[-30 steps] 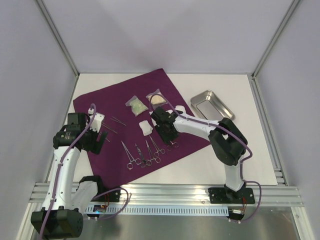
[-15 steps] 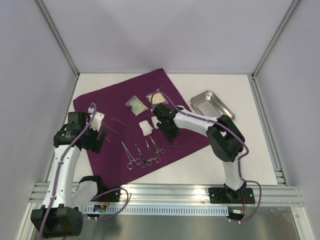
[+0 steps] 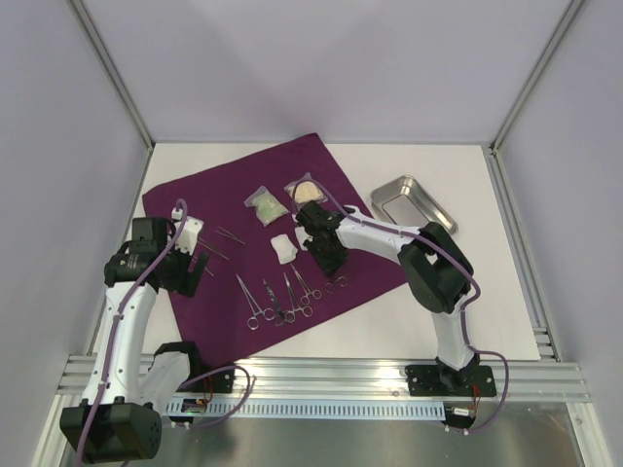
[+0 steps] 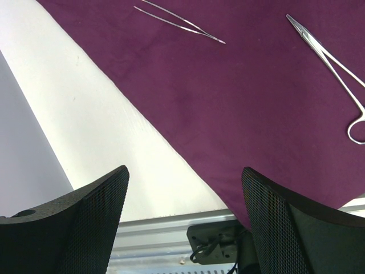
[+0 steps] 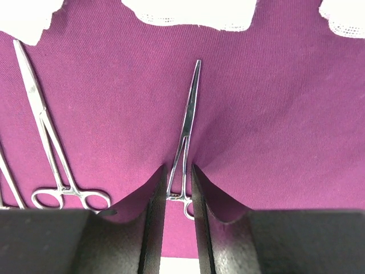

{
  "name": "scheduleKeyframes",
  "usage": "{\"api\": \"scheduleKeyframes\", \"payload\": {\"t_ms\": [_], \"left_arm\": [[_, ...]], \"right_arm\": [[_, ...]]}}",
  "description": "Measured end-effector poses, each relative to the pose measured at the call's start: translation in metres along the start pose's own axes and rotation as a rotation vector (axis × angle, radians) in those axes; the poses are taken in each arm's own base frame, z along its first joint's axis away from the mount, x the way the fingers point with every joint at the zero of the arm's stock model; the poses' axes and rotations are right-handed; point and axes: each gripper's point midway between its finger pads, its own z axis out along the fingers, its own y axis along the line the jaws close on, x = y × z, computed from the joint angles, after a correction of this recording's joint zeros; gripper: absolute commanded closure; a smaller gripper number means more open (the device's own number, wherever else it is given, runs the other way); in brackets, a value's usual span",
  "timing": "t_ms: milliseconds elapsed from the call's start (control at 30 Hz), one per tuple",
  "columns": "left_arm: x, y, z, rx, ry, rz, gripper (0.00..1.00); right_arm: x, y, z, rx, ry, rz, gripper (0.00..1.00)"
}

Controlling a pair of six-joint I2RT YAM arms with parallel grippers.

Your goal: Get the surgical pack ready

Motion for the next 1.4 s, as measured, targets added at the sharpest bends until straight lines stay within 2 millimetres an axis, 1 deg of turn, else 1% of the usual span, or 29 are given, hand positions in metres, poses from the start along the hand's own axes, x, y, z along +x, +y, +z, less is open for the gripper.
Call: {"api": "scheduleKeyframes", "payload": {"t_ms": [133, 167, 200, 267, 300, 333, 667, 800, 1067, 1200, 1400], "left_arm": [[0.0, 0.0, 0.0, -0.001, -0.002, 0.0, 0.11], [-0.001, 0.0, 0.0, -0.001, -0.002, 0.0, 0.11], [-0.001, 0.0, 0.0, -0.001, -0.002, 0.0, 0.11], [-0.001, 0.0, 0.0, -0.001, -0.002, 0.0, 0.11], [-0.001, 0.0, 0.0, -0.001, -0.002, 0.0, 0.11], [-0.001, 0.0, 0.0, -0.001, -0.002, 0.0, 0.11], [-0.001, 0.0, 0.0, -0.001, -0.002, 0.0, 0.11], [-0.001, 0.0, 0.0, -0.001, -0.003, 0.0, 0.11], [-0.001, 0.0, 0.0, -0.001, -0.003, 0.0, 0.11], [-0.001, 0.0, 0.0, -0.001, -0.003, 0.0, 0.11], [-0.001, 0.0, 0.0, -0.001, -0.003, 0.0, 0.11]], "right_arm": [[0.0, 0.0, 0.001, 0.004, 0.005, 0.001, 0.73], [0.0, -0.001, 0.001, 0.004, 0.005, 0.001, 0.74], [0.0, -0.001, 0.001, 0.005, 0.006, 0.001, 0.8], [0.0, 0.0, 0.001, 0.004, 0.005, 0.003, 0.86], [0.0, 0.0, 0.001, 0.005, 0.004, 0.004, 0.95], [0.0, -0.001, 0.001, 0.007, 0.003, 0.002, 1.0], [-0.001, -0.002, -0.002, 0.008, -0.021, -0.016, 0.99], [0.003, -0.005, -0.003, 0.013, -0.021, -0.04, 1.0], [0.003, -0.005, -0.004, 0.005, -0.026, -0.058, 1.0], [0.002, -0.003, -0.009, -0.016, -0.035, -0.056, 1.0], [-0.005, -0.001, -0.023, -0.049, -0.074, -0.05, 1.0]]}}
